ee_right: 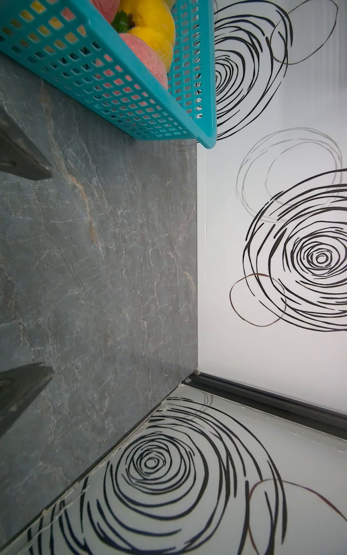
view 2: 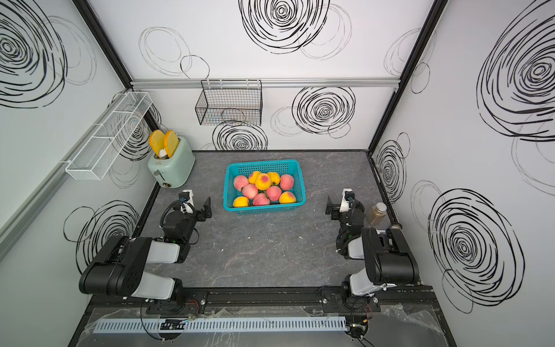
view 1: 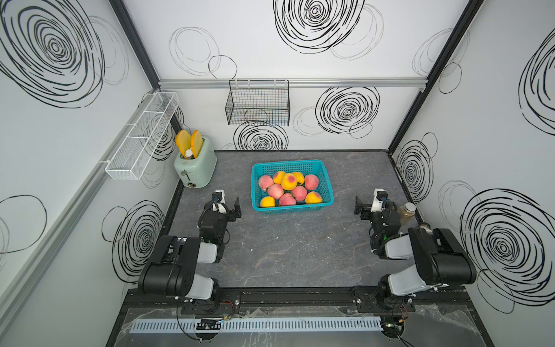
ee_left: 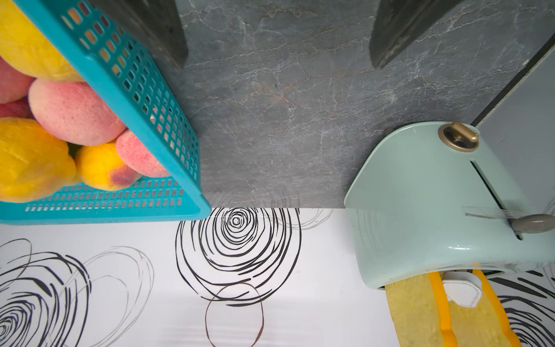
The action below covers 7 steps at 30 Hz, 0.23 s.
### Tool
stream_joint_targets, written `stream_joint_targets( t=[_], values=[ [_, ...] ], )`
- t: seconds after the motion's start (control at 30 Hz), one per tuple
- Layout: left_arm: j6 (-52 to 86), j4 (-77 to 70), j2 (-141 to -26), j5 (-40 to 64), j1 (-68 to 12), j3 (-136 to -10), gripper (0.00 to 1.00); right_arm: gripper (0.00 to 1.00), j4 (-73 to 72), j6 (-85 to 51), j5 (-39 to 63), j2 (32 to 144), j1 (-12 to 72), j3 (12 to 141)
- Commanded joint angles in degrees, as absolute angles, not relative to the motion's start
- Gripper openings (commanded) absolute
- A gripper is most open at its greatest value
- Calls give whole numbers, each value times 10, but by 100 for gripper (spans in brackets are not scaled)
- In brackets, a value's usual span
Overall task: Put the peaches into the basket
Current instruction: Reset both arms
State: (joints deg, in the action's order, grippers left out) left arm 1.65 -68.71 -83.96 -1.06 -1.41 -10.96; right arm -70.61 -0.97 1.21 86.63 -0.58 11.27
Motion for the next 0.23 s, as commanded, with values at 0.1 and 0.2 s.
stream_joint_targets(
  t=[0.1, 0.2],
  values=[
    [6, -729, -839, -5, -17, -122, 98, 99, -713, 0, 19, 869, -8, 124],
    [6, -729, -839, -5, -17, -122, 98, 99, -714, 0, 18, 868, -8, 123]
  ],
)
